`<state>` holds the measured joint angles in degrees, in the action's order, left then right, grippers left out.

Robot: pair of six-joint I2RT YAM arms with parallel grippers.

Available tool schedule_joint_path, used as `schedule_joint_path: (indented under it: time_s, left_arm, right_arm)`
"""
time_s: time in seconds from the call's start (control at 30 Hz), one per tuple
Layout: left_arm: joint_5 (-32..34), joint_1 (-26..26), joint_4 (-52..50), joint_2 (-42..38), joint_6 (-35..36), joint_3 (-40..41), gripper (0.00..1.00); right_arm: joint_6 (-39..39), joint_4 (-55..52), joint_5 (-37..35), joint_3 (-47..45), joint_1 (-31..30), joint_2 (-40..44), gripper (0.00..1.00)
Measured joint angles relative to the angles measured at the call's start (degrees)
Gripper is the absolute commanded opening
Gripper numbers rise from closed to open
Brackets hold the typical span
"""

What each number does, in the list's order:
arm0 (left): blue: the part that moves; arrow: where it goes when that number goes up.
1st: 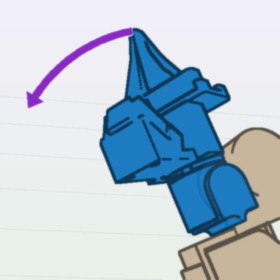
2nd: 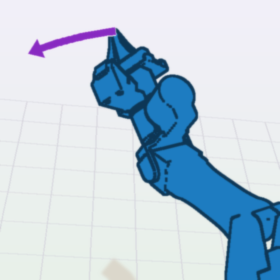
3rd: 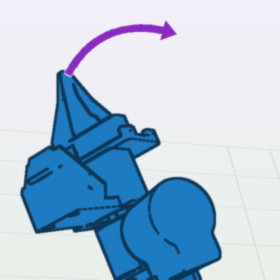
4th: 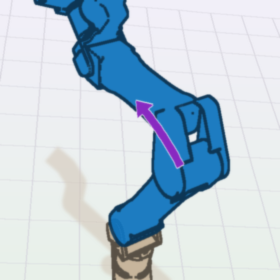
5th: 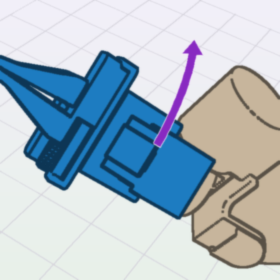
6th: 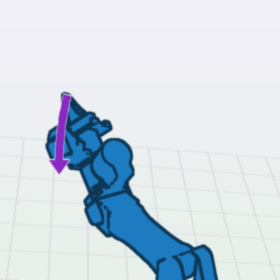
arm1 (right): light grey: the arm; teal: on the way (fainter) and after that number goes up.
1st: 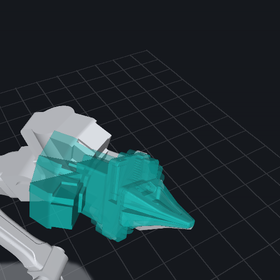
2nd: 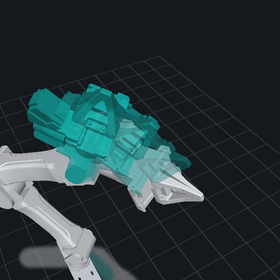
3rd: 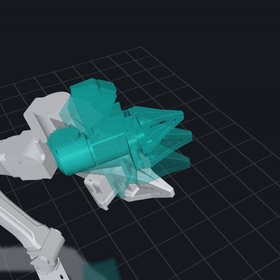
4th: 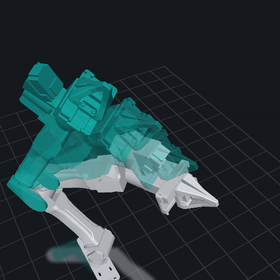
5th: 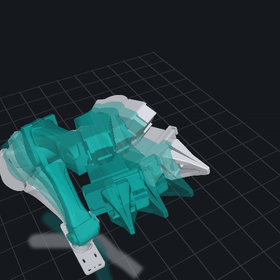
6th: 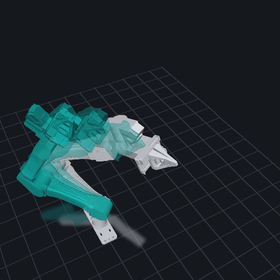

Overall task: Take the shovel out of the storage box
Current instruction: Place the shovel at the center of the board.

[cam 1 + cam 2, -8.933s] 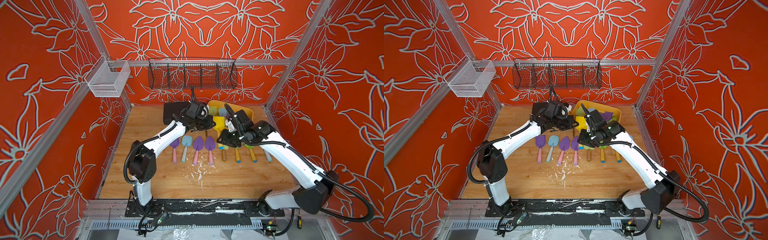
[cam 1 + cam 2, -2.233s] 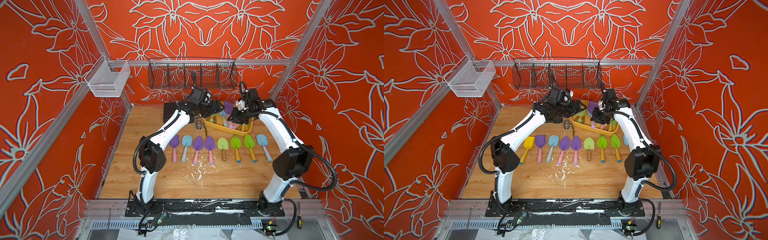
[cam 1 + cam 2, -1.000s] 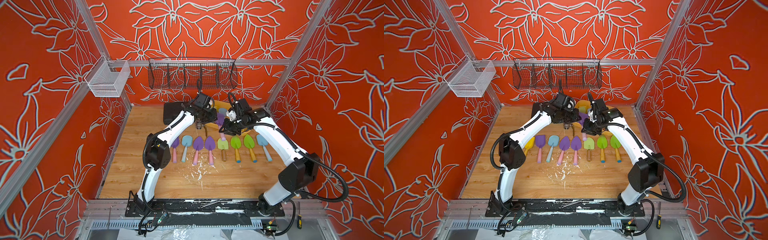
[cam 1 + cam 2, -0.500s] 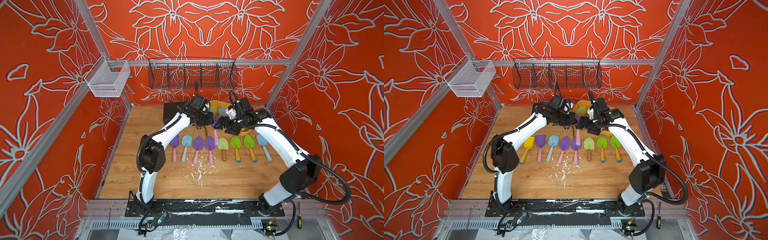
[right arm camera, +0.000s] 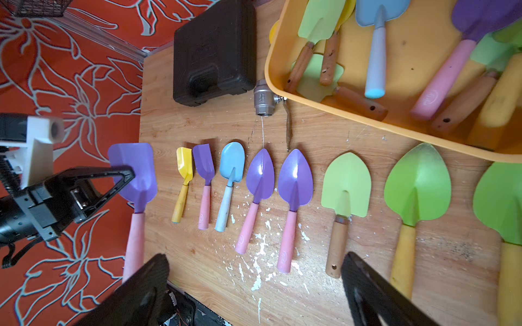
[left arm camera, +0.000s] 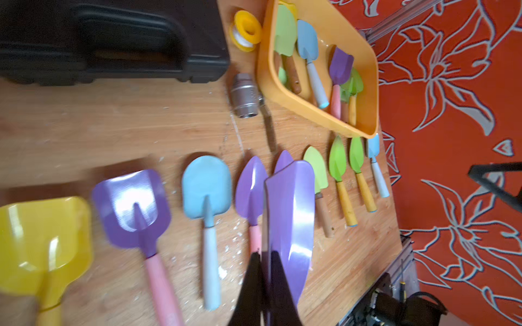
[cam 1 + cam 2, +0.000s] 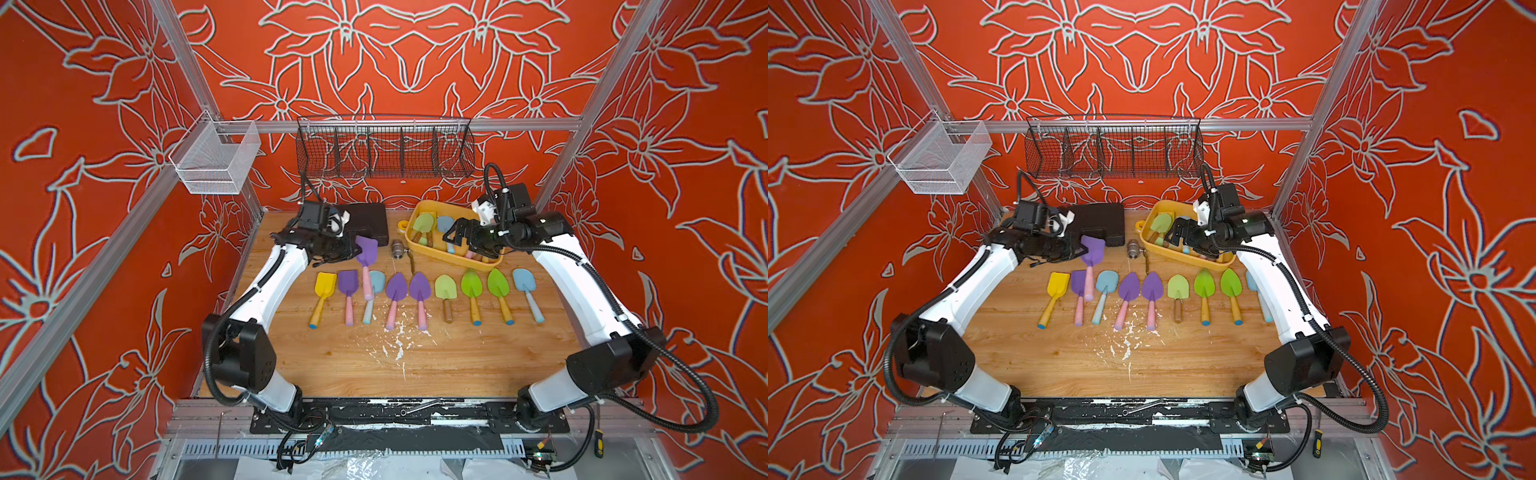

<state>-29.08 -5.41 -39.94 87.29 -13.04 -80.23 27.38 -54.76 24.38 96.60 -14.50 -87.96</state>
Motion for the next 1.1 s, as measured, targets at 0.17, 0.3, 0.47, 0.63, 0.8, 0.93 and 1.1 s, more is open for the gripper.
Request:
schedule_joint_path:
  time_s: [0.17, 0.3, 0.47, 0.63, 0.8, 0.93, 1.1]
  left_arm:
    - [2.8, 9.7, -7.8, -2.3, 12.7, 2.1, 0.00]
    - [6.8, 15.2, -8.9, -2.3, 19.5, 5.2, 0.00]
    - [14.3, 17.2, -9.3, 0.1, 25.9, 6.2, 0.00]
    - [18.8, 17.4, -8.6, 1.7, 32.0, 6.3, 0.00]
    - [20.5, 18.7, -5.7, 2.2, 36.0, 9.0, 0.00]
    - [20.2, 20.7, -4.1, 4.7, 37.3, 9.4, 0.00]
    - [19.3, 22.0, -3.3, 10.3, 38.5, 6.4, 0.00]
  right_arm:
    - [-2.1, -1.9, 0.2, 0.0, 1.6, 0.0, 0.97]
    - [-3.5, -4.1, 0.6, 1.4, 2.0, -0.9, 0.97]
    - [-5.3, -6.6, 1.7, 4.5, 2.3, -3.3, 0.97]
    - [-6.6, -9.5, 2.4, 7.7, 2.5, -6.4, 0.97]
    - [-8.2, -12.6, 3.0, 11.7, 2.6, -10.7, 0.97]
    - [-9.0, -15.0, 3.1, 16.3, 3.0, -14.4, 0.97]
    - [-9.2, -17.7, 3.1, 22.0, 3.0, -18.4, 0.98]
